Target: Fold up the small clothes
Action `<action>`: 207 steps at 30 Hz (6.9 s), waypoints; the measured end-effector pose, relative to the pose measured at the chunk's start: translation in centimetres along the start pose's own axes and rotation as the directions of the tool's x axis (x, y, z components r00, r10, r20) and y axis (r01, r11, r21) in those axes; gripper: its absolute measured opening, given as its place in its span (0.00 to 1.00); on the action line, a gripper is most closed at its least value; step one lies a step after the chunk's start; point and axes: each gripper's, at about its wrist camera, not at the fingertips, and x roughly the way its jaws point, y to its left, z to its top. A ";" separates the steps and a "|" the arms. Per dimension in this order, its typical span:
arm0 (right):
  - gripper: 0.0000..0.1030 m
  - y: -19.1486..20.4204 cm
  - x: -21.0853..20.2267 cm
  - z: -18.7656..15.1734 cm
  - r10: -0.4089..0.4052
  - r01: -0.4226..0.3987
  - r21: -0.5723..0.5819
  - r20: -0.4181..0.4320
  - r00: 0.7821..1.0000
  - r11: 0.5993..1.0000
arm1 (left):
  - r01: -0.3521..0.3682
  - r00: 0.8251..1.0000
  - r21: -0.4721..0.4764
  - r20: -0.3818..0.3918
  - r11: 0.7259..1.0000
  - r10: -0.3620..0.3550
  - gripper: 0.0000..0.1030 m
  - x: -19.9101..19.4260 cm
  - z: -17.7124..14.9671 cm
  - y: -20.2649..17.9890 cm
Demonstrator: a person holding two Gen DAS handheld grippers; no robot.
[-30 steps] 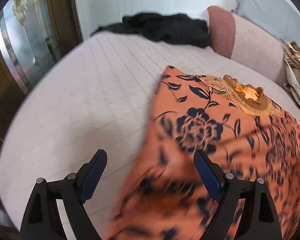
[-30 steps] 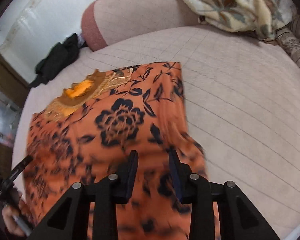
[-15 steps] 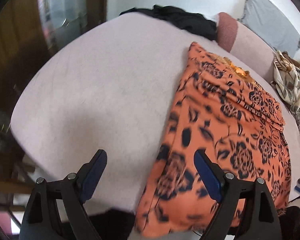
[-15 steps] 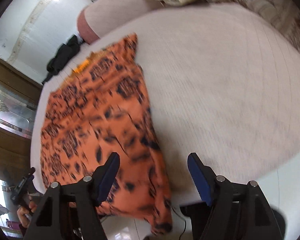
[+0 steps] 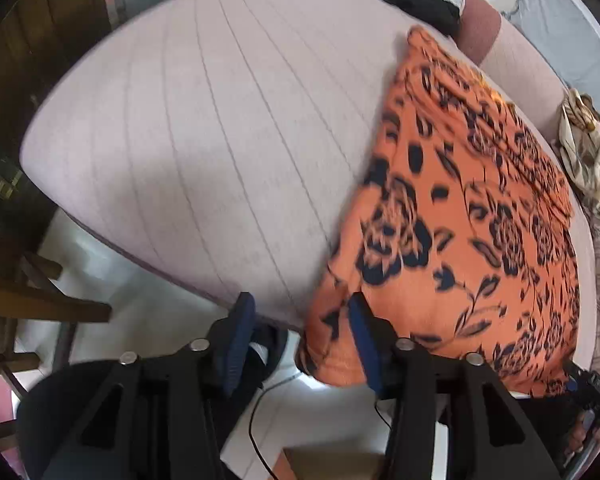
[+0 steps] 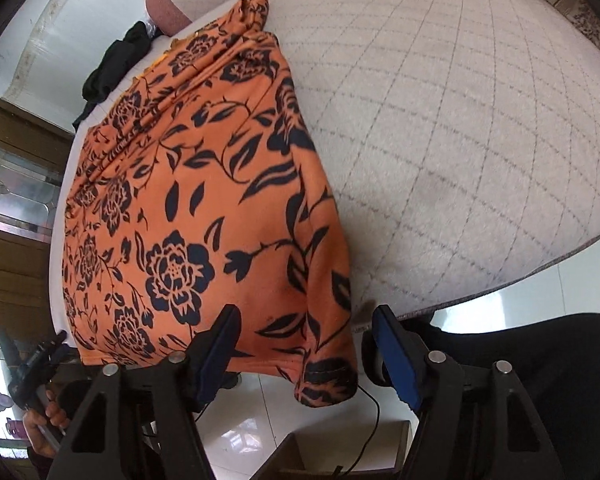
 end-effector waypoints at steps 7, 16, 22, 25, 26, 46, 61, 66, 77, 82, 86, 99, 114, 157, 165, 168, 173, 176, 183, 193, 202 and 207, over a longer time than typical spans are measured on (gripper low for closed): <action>0.60 0.4 1.2 -0.3 -0.013 0.013 -0.005 -0.019 1.000 1.000 | 0.081 0.990 0.005 -0.113 0.997 -0.080 0.73 2.1 -1.6 -0.1; 0.12 0.9 1.1 -0.8 -0.083 0.081 -0.083 -0.021 0.996 0.993 | 0.178 0.976 0.020 -0.130 0.984 -0.174 0.12 2.7 -2.0 0.4; 0.07 2.6 -2.0 -0.5 0.060 -0.065 -0.124 -0.040 0.997 0.990 | 0.285 0.957 0.105 -0.090 0.953 -0.276 0.08 -1.7 0.1 -0.7; 0.06 3.5 -5.1 1.0 0.161 -0.160 -0.143 -0.005 0.987 0.977 | 0.339 0.940 0.117 -0.065 0.933 -0.334 0.08 -3.9 2.6 -1.0; 0.06 3.8 -5.7 1.4 0.185 -0.182 -0.144 0.008 0.983 0.973 | 0.354 0.935 0.121 -0.054 0.927 -0.350 0.08 -4.6 3.7 -1.0; 0.08 6.2 -1.3 32.9 0.316 -0.367 0.086 0.356 0.879 0.926 | 0.330 0.943 -0.022 0.048 0.944 -0.329 0.15 6.3 34.9 -13.2; 0.84 -2.1 1.5 30.1 0.255 -0.520 0.311 0.608 0.752 0.795 | 0.297 0.865 -0.069 0.442 0.952 -0.237 0.73 1.0 23.4 -11.5; 0.68 8.8 2.4 28.6 0.217 -0.247 0.033 0.375 0.901 0.968 | 0.233 0.914 -0.003 0.344 0.973 -0.217 0.79 3.2 19.5 -16.4; 0.68 28.8 15.5 28.4 0.008 0.040 -0.323 0.146 0.989 0.946 | -0.015 0.977 0.129 0.211 0.991 -0.013 0.86 8.7 20.1 -19.2; 0.59 31.4 19.0 34.5 -0.141 0.216 -0.286 0.260 0.955 0.933 | -0.027 0.979 0.114 0.203 0.993 0.004 0.90 10.3 21.0 -20.5; 0.59 30.2 16.4 37.2 -0.086 0.136 -0.115 0.361 0.929 0.984 | -0.012 0.982 0.083 0.189 0.996 -0.004 0.90 11.2 22.3 -20.9; 0.59 39.5 20.1 27.7 0.126 -0.077 -0.465 0.075 0.989 0.882 | -0.061 0.984 0.280 0.180 0.958 0.010 1.00 11.3 19.1 -20.9; 0.55 31.2 14.8 32.8 0.137 -0.055 -0.266 0.300 0.944 0.963 | -0.152 0.938 0.186 0.338 0.971 0.082 1.00 7.9 21.0 -18.0; 0.33 30.7 14.2 33.9 0.008 0.077 -0.195 0.398 0.917 0.978 | -0.271 0.914 -0.018 0.307 0.962 0.264 1.00 8.8 23.8 -11.6; 0.33 12.2 12.5 36.1 -0.217 0.184 0.128 0.327 0.920 0.975 | -0.325 0.915 0.119 0.291 0.938 0.280 1.00 11.2 22.3 -16.6; 0.33 10.7 11.2 35.3 -0.139 0.102 0.120 0.352 0.926 0.987 | -0.305 0.924 0.098 0.270 0.947 0.270 1.00 11.1 23.1 -16.3; 0.49 10.1 6.2 30.1 -0.028 0.014 0.038 0.388 0.921 0.999 | -0.322 0.905 0.093 0.324 0.942 0.277 1.00 10.2 23.1 -16.2; 0.69 10.4 5.0 25.9 0.020 -0.013 -0.022 0.381 0.925 1.000 | -0.260 0.940 0.150 0.263 0.954 0.215 1.00 11.0 22.6 -17.0; 0.67 8.6 4.9 18.1 -0.013 0.009 0.014 0.312 0.950 1.000 | -0.244 0.927 0.172 0.329 0.954 0.178 1.00 10.1 21.1 -16.3; 0.68 5.4 -1.6 10.1 0.213 -0.274 0.079 0.442 0.871 0.959 | -0.127 0.898 0.181 0.439 0.975 0.036 1.00 4.6 10.4 -13.7; 0.68 5.8 -0.9 8.4 0.280 -0.335 0.066 0.414 0.866 0.940 | -0.160 0.913 0.380 0.408 0.911 -0.009 1.00 2.1 2.7 -16.5; 0.68 6.0 -1.2 8.5 0.319 -0.368 0.040 0.415 0.852 0.929 | -0.201 0.902 0.418 0.432 0.886 0.000 1.00 -0.8 1.5 -19.3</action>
